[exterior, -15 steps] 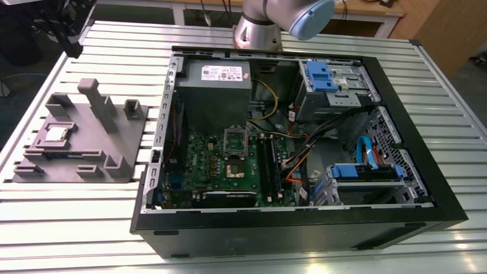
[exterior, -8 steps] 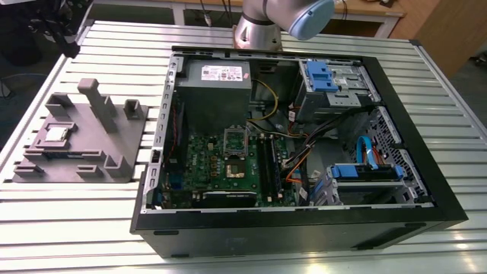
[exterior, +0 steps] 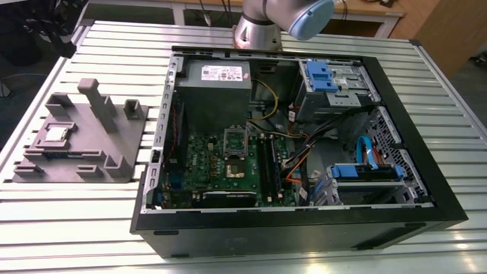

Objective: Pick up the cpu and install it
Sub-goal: 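Reach for the cpu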

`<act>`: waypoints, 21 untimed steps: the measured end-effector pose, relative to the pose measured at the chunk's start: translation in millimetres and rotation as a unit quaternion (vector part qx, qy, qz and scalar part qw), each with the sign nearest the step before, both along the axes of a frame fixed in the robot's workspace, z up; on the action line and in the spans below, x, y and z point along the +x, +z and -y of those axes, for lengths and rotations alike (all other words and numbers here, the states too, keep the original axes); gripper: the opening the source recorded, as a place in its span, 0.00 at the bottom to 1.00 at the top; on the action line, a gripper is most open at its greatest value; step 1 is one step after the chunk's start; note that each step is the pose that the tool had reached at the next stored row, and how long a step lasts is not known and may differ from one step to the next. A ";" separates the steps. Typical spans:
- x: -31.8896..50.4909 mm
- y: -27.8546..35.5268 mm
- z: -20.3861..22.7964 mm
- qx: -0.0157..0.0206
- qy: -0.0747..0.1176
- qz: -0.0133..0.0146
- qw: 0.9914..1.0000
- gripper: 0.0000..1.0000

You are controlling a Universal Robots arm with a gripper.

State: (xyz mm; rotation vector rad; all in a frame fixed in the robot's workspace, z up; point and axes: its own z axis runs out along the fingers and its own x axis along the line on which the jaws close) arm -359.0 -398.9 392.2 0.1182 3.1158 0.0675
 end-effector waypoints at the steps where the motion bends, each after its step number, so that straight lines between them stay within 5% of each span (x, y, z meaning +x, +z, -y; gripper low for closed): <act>1: -0.7 0.0 0.0 0.000 0.000 0.000 1.000 0.10; 21: -14.8 0.0 0.0 0.000 0.000 0.000 1.000 0.10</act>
